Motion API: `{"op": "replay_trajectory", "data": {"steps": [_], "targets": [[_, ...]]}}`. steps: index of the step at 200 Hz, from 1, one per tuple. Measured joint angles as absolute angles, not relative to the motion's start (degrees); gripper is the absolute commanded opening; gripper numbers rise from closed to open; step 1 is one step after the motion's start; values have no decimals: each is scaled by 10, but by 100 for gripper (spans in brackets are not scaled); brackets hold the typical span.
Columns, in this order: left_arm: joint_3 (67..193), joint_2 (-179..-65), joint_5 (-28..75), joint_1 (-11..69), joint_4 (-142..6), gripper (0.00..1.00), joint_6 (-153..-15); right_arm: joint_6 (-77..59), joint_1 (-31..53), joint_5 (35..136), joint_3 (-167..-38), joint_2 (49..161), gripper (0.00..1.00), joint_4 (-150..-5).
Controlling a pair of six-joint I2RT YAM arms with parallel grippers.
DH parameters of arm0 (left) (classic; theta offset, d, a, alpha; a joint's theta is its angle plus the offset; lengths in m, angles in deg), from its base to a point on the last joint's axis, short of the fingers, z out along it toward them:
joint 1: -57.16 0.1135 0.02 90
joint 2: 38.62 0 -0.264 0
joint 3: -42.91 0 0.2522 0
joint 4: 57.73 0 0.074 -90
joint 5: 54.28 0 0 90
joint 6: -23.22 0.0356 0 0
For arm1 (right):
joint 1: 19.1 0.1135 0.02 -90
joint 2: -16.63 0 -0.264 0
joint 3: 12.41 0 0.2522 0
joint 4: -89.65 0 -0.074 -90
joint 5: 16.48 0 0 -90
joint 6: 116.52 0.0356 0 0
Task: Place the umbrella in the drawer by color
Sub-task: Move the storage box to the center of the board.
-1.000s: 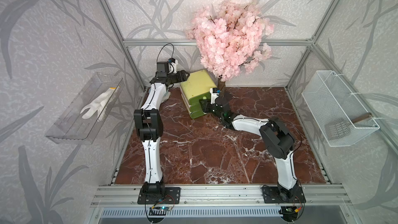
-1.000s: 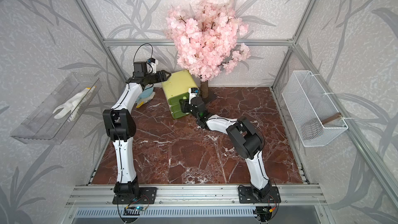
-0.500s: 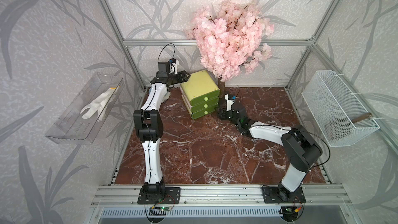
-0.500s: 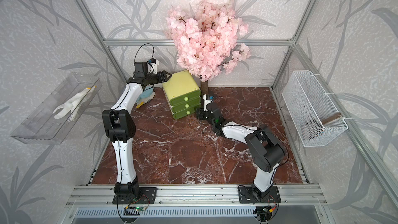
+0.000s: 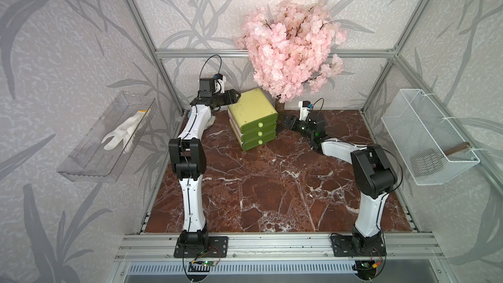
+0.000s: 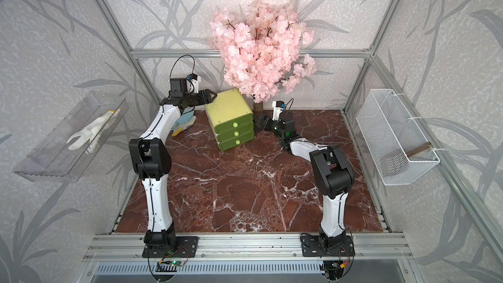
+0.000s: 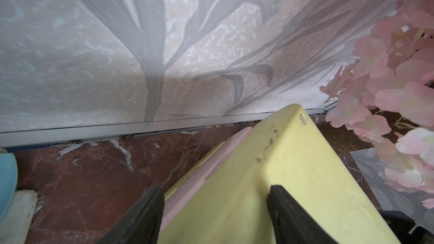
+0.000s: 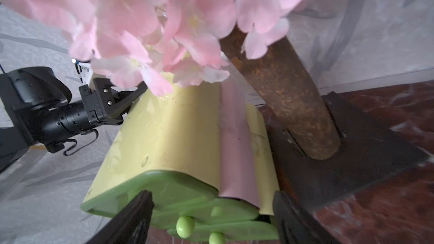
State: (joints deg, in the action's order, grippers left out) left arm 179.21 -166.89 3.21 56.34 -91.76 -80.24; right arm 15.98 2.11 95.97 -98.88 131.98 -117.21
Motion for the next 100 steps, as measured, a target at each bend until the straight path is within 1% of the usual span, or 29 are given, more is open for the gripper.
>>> {"op": "replay_trajectory", "data": {"steps": [34, 60, 100], "targets": [[1784, -1662, 41, 562, -922, 74, -802, 234, 27, 991, -1047, 1385, 85, -1247], [1780, -1654, 43, 555, -928, 73, -800, 248, 35, 980, -1089, 1414, 85, -1246], [1767, -1646, 47, 552, -924, 74, -801, 259, 45, 974, -1108, 1422, 85, -1225]]}}
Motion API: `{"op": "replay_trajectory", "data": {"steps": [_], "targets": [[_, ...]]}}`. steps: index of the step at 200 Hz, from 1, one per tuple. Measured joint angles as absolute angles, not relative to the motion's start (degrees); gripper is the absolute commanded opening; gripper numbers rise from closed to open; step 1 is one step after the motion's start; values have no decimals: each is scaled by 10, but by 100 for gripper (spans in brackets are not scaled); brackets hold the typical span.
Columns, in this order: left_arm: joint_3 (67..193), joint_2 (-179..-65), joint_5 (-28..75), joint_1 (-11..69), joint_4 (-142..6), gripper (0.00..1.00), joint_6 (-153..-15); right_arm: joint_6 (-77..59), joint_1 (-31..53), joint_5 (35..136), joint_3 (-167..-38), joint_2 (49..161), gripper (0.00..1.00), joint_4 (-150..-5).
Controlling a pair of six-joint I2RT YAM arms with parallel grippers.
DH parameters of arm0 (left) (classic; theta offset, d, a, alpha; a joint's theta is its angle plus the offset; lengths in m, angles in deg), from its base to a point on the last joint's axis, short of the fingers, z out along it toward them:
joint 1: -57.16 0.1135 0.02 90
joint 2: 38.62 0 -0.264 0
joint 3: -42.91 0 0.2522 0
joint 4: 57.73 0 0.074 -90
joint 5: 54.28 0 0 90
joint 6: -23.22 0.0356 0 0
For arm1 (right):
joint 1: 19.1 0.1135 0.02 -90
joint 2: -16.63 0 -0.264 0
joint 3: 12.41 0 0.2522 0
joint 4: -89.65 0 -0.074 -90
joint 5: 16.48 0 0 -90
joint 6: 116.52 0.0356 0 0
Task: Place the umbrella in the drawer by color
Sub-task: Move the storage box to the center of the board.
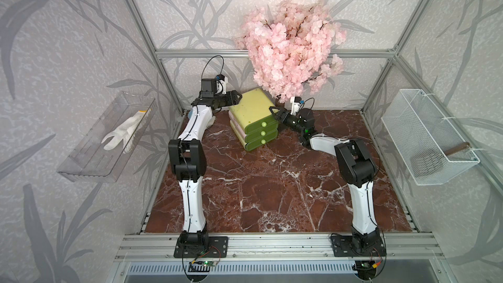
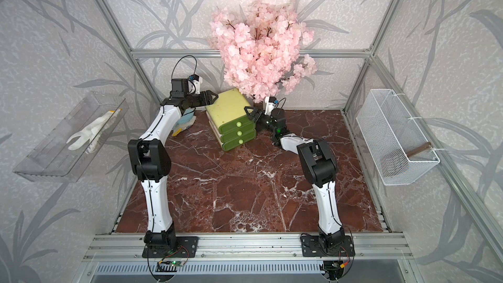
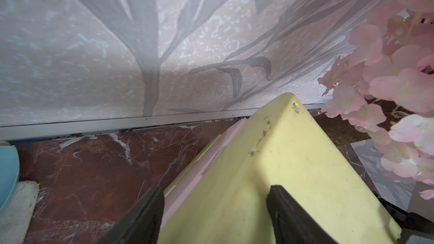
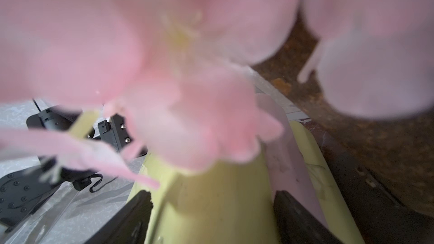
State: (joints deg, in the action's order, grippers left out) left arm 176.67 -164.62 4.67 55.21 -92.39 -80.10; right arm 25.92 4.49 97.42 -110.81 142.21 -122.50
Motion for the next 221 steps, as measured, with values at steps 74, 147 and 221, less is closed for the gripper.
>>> {"op": "replay_trajectory", "data": {"steps": [74, 147, 221], "targets": [[1629, -1564, 63, 551, -853, 73, -822, 240, 86, 897, -1029, 1354, 85, -1208], [1473, -1439, 88, 545, -838, 73, -834, 201, 176, 797, -882, 1198, 86, -1131], [1367, -1361, 133, 487, -784, 74, -856, 166, 225, 753, -750, 1058, 87, -1096]]}}
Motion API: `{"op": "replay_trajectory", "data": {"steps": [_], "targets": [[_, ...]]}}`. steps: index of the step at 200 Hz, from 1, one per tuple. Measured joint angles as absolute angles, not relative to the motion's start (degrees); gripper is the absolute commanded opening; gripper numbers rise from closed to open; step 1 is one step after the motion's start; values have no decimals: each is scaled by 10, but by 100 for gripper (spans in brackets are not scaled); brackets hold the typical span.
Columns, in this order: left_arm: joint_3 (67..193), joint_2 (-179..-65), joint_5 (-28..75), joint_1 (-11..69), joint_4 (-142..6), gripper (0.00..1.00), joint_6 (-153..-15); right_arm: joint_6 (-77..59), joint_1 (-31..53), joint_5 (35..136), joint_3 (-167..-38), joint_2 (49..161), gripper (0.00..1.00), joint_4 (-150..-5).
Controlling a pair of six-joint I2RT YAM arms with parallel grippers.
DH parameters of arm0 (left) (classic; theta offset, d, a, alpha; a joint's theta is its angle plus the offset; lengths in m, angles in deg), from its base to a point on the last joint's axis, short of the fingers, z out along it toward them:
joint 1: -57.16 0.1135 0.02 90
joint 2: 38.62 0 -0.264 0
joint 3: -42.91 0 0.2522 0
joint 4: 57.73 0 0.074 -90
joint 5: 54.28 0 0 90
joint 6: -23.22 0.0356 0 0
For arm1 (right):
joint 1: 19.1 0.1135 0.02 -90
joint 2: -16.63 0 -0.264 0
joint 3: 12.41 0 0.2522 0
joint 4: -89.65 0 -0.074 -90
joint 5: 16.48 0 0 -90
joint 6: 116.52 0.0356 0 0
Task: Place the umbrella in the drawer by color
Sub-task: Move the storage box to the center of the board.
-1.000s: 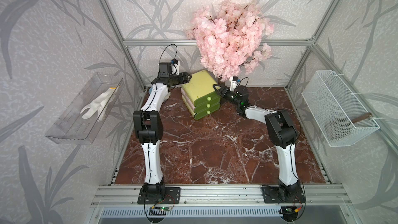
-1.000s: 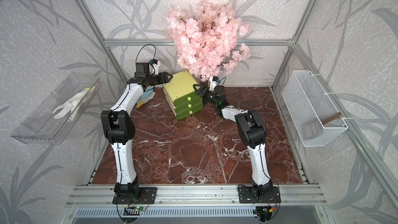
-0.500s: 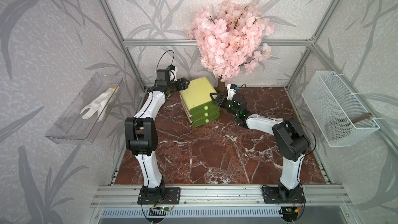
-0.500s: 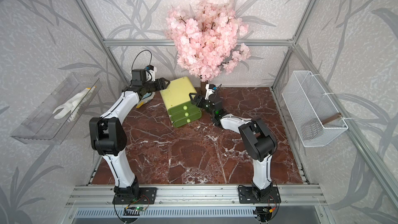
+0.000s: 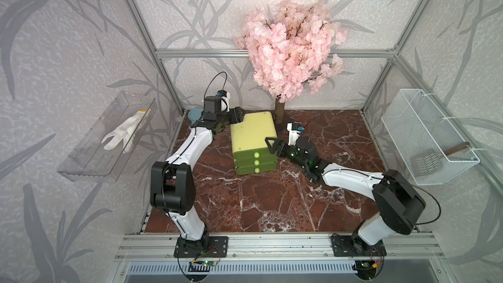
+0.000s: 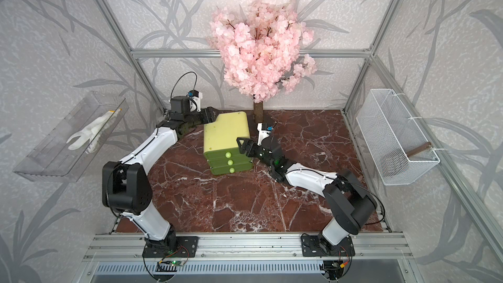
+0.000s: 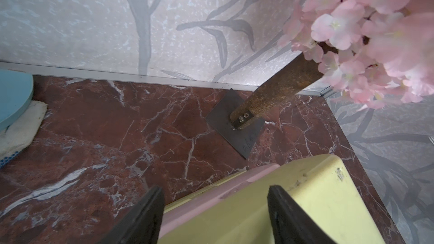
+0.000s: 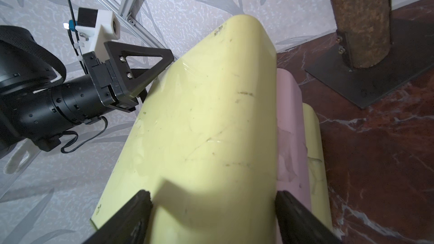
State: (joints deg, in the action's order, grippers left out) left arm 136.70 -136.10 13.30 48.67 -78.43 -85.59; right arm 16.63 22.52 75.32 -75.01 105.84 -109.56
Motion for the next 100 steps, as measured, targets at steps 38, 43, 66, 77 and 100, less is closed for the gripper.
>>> {"op": "replay_trajectory", "data": {"steps": [38, 43, 66, 77, 100], "targets": [[1379, -1359, 131, 459, -810, 77, -865, 110, 234, 744, -723, 984, 89, -1029], [1387, -1360, 130, 457, -821, 77, -865, 98, 236, 742, -723, 972, 90, -1015], [1443, -1373, 123, 451, -878, 80, -860, 47, 237, 733, -723, 905, 92, -953], [1480, -1380, 118, 453, -902, 100, -854, 24, 233, 730, -723, 872, 97, -920], [1535, -1379, 111, 466, -939, 100, -845, -21, 199, 718, -723, 798, 99, -842]]}}
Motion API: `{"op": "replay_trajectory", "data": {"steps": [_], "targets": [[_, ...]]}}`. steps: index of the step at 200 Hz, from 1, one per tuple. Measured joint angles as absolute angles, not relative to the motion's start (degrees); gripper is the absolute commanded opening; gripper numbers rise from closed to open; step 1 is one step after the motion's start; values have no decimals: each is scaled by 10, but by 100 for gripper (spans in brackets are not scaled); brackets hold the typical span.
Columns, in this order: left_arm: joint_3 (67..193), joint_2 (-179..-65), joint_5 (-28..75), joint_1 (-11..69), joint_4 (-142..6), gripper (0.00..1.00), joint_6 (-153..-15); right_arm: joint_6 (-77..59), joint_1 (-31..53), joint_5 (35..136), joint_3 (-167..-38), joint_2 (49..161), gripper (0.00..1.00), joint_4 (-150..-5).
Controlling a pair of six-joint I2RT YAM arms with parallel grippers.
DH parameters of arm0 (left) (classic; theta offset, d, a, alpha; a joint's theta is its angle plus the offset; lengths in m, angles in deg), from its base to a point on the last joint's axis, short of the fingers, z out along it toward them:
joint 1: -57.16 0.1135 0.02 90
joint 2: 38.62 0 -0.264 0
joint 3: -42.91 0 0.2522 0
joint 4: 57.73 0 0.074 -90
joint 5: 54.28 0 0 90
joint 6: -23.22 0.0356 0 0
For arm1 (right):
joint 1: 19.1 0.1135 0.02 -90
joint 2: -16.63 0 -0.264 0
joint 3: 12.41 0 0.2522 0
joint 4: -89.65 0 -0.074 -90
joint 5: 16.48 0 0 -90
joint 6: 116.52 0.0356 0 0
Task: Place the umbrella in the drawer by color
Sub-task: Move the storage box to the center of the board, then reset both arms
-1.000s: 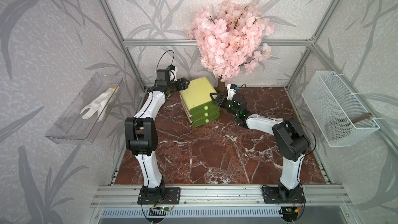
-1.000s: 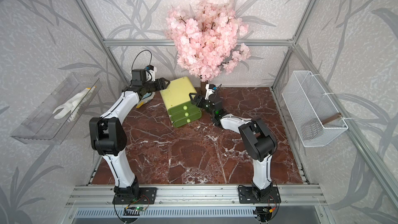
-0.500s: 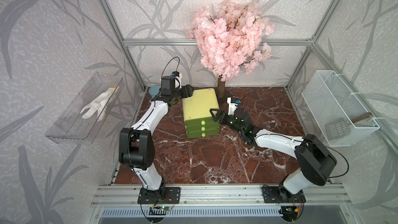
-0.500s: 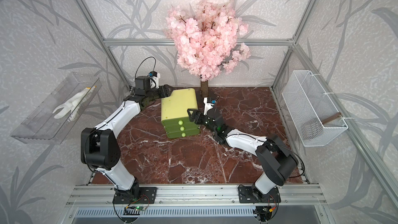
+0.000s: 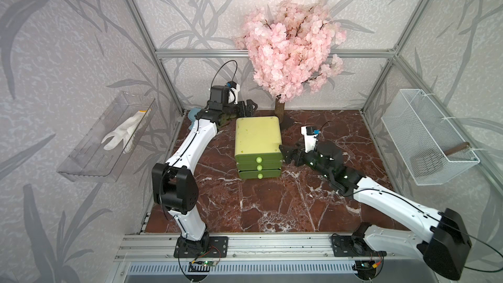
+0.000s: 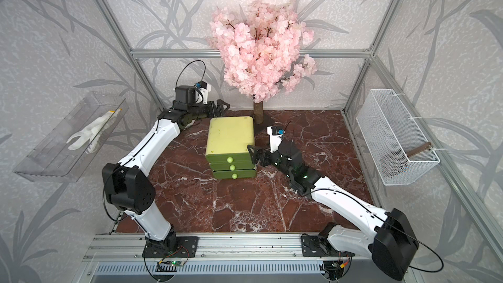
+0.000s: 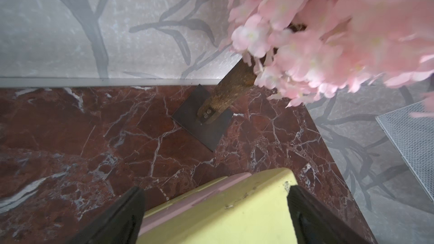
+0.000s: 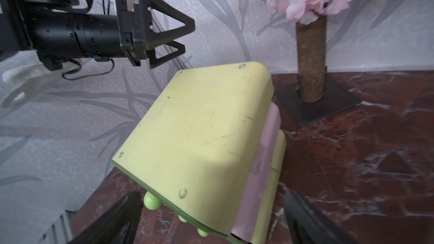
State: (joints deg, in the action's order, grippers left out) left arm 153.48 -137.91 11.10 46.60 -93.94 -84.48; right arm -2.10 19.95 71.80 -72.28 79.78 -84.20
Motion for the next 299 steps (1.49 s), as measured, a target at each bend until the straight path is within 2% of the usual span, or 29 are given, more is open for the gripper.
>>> {"op": "replay_trajectory", "data": {"steps": [26, 48, 67, 89, 119, 154, 171, 202, 237, 265, 299], "targets": [[1537, -1341, 125, 496, -968, 100, -837, -68, 133, 682, -723, 703, 99, -747], [1468, -1248, 174, 518, -959, 100, -834, -115, 73, 628, -706, 624, 99, -715], [1366, -1138, 223, 520, -916, 100, -836, -168, 32, 568, -651, 564, 99, -741], [1242, -1028, 288, 519, -857, 100, -840, -248, 6, 492, -534, 522, 99, -853], [1076, -950, 407, 520, -789, 100, -843, -295, -35, 456, -412, 554, 99, -960], [864, -913, 518, 525, -676, 100, -817, -291, -65, 455, -401, 682, 99, -1058], [823, -913, 549, 536, -649, 100, -813, -278, -72, 459, -396, 740, 99, -1111], [827, -946, 576, 561, -591, 100, -798, -231, -99, 475, -359, 815, 99, -1192], [828, -1045, 581, 582, -532, 100, -788, -182, -151, 502, -354, 831, 99, -1200], [793, -1130, 564, 587, -419, 100, -779, -156, -179, 516, -376, 881, 99, -1232], [748, -1216, 490, 587, -266, 100, -737, -156, -183, 526, -398, 907, 99, -1242]]}}
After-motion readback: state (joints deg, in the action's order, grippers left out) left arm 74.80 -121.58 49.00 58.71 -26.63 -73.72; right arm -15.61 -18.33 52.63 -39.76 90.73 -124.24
